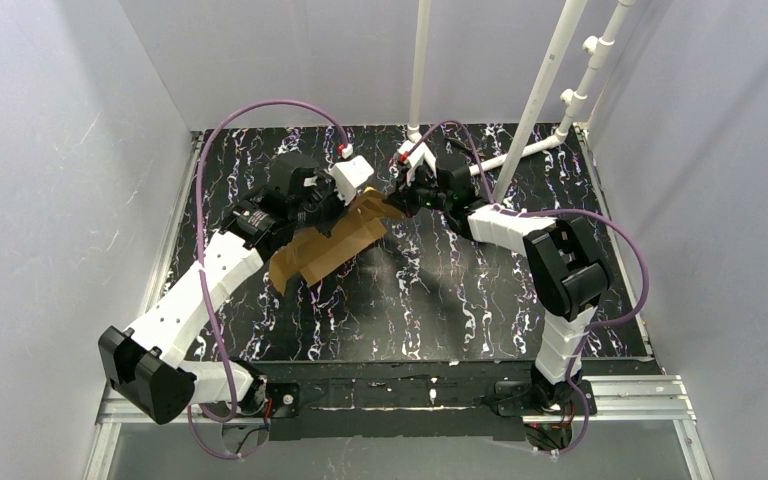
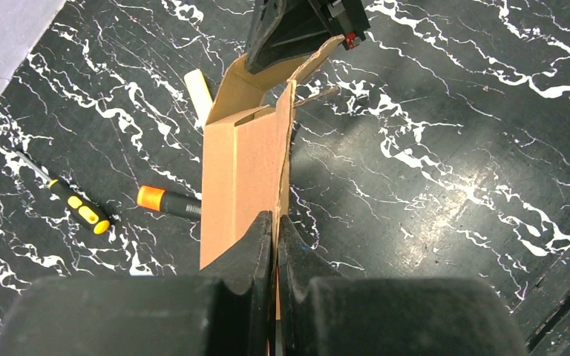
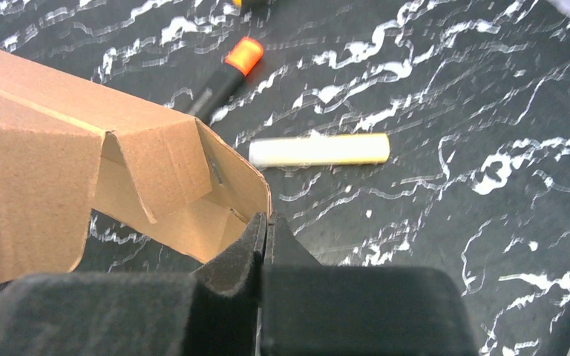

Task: Fold the paper box

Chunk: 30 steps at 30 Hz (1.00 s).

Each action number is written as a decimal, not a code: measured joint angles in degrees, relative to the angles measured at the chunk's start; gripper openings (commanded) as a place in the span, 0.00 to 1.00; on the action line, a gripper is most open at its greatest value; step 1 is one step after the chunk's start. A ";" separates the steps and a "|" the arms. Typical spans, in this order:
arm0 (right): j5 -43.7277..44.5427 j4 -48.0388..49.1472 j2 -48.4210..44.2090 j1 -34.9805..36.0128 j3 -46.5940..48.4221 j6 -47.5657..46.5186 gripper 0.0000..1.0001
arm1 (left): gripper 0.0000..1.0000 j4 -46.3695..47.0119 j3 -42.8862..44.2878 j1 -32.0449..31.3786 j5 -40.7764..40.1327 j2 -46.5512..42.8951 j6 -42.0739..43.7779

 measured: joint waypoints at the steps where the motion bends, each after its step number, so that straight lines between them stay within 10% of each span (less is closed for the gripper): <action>1: 0.02 2.60 0.24 0.00 -0.98 0.63 0.01 | 0.00 -0.02 0.00 0.00 0.02 0.07 -0.44; 30: -1.68 27.93 0.68 1.75 -20.61 2.93 0.10 | 0.00 6.95 -9.31 -0.11 0.31 0.48 -16.09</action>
